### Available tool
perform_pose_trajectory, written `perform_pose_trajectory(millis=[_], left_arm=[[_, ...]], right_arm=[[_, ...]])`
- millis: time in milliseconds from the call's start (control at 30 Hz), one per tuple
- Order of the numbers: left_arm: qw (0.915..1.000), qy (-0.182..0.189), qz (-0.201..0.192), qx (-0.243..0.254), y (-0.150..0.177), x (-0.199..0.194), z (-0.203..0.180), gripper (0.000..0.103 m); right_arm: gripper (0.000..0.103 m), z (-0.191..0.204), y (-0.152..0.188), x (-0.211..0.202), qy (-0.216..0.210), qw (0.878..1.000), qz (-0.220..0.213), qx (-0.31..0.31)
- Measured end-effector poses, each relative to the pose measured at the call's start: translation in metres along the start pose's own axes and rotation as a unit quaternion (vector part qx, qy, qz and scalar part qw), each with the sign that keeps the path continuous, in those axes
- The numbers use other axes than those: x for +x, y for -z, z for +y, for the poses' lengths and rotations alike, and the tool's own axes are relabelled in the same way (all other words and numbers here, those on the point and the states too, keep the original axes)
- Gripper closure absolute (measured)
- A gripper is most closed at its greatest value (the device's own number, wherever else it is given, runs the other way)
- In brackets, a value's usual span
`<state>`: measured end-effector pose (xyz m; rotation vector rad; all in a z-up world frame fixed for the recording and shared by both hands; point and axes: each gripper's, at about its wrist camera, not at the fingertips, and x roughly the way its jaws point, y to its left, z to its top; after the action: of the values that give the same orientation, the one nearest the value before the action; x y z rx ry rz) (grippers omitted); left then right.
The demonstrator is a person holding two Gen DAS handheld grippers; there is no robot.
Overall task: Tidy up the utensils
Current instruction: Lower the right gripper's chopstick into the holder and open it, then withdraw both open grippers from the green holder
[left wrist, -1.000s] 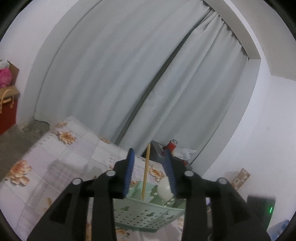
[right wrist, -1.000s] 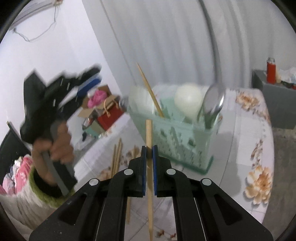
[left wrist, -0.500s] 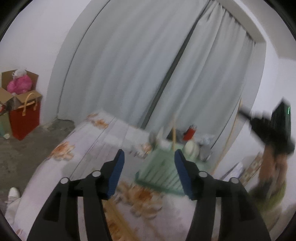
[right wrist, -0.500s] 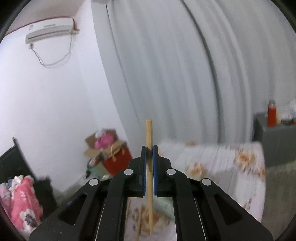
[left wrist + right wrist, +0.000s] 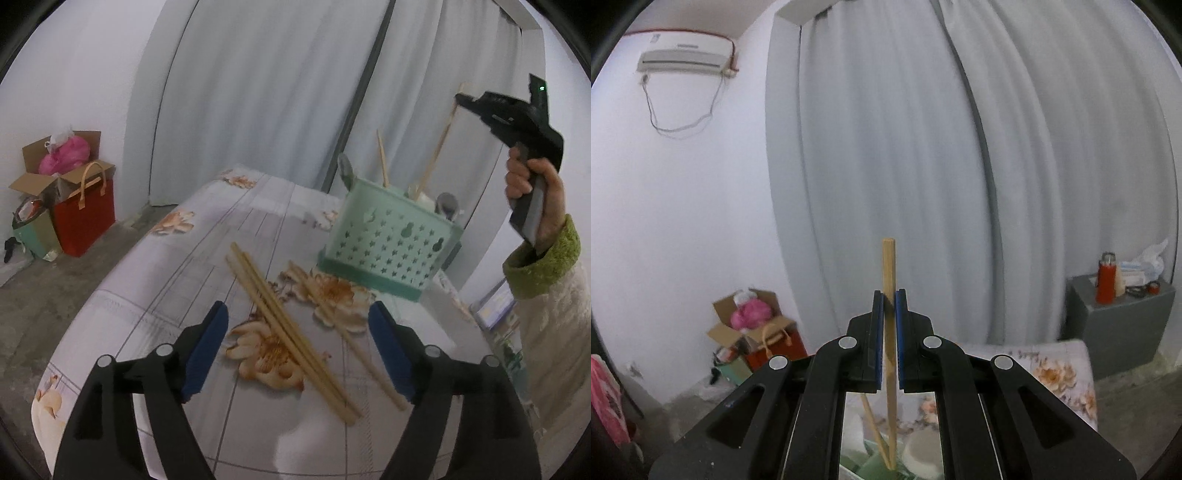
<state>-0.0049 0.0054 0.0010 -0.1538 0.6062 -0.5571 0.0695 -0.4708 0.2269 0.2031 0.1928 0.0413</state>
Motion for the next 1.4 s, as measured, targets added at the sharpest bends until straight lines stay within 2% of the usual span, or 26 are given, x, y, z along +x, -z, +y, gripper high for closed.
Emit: perform_pose_trajectory(millis=[67,233,300,367,467,600,900,1033,1200,1400], left_arm=[[1.0000,0.001,0.003,-0.002,0.000,0.001,0.000,0.024],[1.0000,-0.003,0.008,0.004,0.002,0.003,-0.002,0.020],[0.9999,-0.004,0.011,0.004,0.003,0.004,0.000,0.020],[0.9999,-0.007,0.013,0.001,0.004,0.006,0.001,0.019],[0.9998,-0.010,0.016,-0.007,0.004,0.007,0.004,0.018],[0.9995,-0.018,0.020,-0.013,0.006,0.010,0.006,0.017],[0.9986,-0.044,0.021,-0.019,0.009,0.011,0.009,0.017],[0.9981,-0.054,0.015,-0.025,0.008,0.006,0.011,0.017],[0.9978,-0.061,0.011,-0.025,0.008,0.003,0.013,0.016],[0.9976,-0.062,0.010,-0.028,0.009,0.002,0.014,0.014]], right_arm=[[0.099,-0.008,0.018,0.009,-0.004,0.999,0.031,0.022],[0.096,-0.031,0.064,0.018,0.034,0.992,0.114,0.052],[0.092,-0.033,0.073,0.013,0.050,0.989,0.127,0.053],[0.088,-0.029,0.074,0.005,0.060,0.989,0.126,0.048],[0.073,-0.026,0.069,-0.009,0.081,0.990,0.112,0.041],[0.066,-0.025,0.062,-0.030,0.081,0.992,0.087,0.041],[0.056,0.002,0.061,-0.046,0.038,0.998,0.059,0.006],[0.053,0.021,0.062,-0.041,0.008,0.998,0.064,-0.011],[0.045,0.036,0.062,-0.035,-0.019,0.997,0.068,-0.015],[0.039,0.051,0.072,-0.024,-0.045,0.994,0.100,-0.021]])
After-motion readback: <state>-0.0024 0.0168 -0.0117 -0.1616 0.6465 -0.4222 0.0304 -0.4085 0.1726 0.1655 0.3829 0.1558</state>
